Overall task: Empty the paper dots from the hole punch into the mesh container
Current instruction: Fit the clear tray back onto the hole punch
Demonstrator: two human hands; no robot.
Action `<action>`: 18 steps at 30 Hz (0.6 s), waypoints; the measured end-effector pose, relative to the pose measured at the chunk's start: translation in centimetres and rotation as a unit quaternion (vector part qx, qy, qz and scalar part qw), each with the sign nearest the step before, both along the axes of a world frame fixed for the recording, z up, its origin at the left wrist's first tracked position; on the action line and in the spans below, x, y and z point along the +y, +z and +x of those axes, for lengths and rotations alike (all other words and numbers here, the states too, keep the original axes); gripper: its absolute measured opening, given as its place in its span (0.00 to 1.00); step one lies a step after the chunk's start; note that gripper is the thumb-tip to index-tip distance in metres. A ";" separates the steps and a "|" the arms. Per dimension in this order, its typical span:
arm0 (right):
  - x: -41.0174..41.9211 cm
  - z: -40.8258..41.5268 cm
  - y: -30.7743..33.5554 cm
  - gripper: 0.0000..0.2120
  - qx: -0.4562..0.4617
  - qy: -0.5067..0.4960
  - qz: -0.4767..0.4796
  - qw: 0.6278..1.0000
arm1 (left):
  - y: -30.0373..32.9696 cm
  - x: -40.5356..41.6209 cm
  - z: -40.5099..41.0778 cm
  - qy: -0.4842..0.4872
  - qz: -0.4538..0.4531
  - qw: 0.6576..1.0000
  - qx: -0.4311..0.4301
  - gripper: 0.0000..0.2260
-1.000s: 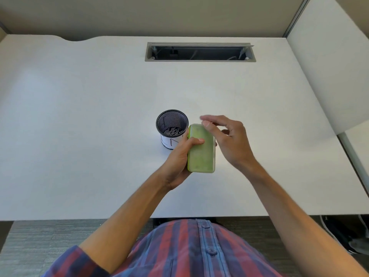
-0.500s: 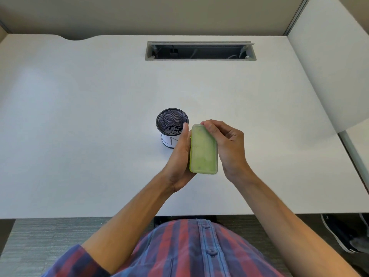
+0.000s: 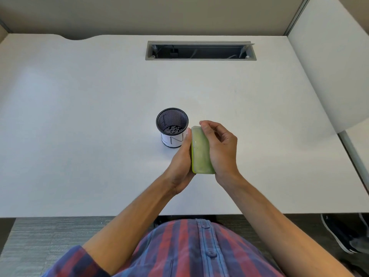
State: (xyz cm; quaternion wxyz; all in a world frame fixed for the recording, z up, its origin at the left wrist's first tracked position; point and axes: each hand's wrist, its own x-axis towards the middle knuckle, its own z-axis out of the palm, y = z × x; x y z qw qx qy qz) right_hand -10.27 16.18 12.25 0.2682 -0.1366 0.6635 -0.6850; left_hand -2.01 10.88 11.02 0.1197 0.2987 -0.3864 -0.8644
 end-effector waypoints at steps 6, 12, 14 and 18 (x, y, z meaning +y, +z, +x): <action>0.1 -0.3 -0.1 0.06 0.011 0.027 0.027 0.999 | -0.3 -0.4 0.6 -0.045 -0.023 0.998 0.033 0.17; 0.5 -2.6 0.5 0.08 0.088 0.162 0.048 0.982 | -0.7 -0.6 0.9 -0.058 -0.010 0.998 0.036 0.26; 0.6 -3.5 1.0 0.07 0.088 0.222 0.054 0.970 | -0.6 -0.6 0.8 -0.061 -0.013 0.998 0.030 0.25; 0.7 -4.6 2.1 0.07 0.083 0.308 0.067 0.945 | -0.4 -0.5 0.7 -0.078 -0.026 0.996 0.026 0.25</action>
